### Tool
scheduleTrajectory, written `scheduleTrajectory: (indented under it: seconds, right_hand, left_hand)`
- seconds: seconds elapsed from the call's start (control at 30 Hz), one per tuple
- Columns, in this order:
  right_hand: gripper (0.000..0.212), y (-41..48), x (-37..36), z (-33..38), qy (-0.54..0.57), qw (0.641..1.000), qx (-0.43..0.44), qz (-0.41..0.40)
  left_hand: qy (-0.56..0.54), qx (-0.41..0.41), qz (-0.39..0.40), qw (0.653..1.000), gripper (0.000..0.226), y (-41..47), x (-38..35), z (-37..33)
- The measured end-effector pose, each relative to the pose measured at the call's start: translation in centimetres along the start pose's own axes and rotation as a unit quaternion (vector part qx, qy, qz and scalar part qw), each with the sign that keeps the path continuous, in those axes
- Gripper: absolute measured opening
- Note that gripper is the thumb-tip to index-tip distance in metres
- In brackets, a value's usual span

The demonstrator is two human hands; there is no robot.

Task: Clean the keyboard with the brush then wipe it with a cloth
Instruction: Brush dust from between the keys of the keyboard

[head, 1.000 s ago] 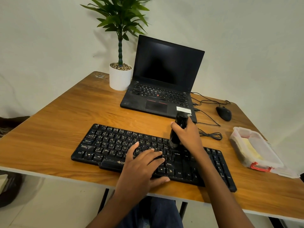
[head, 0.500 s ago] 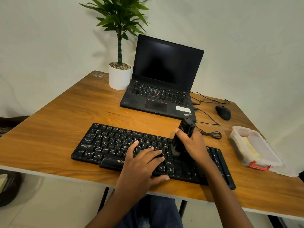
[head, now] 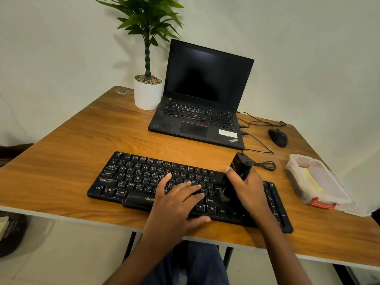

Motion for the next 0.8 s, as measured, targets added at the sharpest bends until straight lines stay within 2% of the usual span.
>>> scheduleTrajectory:
  seconds: [0.17,0.27,0.33,0.47,0.63,0.8]
  right_hand:
    - [0.016,-0.7,-0.4,0.2,0.031,0.998,-0.008,0.059]
    - [0.016,0.5,-0.1,0.4,0.006,1.000,-0.011,0.017]
    - [0.014,0.5,-0.5,0.4,0.029,0.999,-0.007,0.012]
    - [0.012,-0.1,-0.8,0.4,0.085,0.993,-0.027,0.076]
    - [0.015,0.7,-0.3,0.2,0.020,0.999,-0.021,0.016]
    - [0.022,-0.2,-0.3,0.2,0.026,0.995,-0.004,0.095]
  left_hand:
    - [0.001,0.001,0.000,1.000,0.052,0.0,0.0,0.0]
    - [0.001,0.001,-0.001,1.000,0.052,0.1,0.0,-0.1]
    - [0.000,0.002,-0.002,1.000,0.051,0.1,0.1,-0.1]
    - [-0.003,0.001,-0.004,1.000,0.051,0.1,0.1,-0.1]
    - [-0.005,0.002,-0.002,1.000,0.052,0.1,0.1,-0.1]
    - [-0.007,0.003,-0.003,1.000,0.052,0.0,0.1,-0.1]
Point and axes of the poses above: each hand's wrist, its own y-axis towards the middle knuckle, its own x-axis out of the back of the hand, z = x × y, the point moved 2 cm from there along y, towards the middle knuckle, and after that the axes turned 9 degrees about z, right-handed, at the moved point
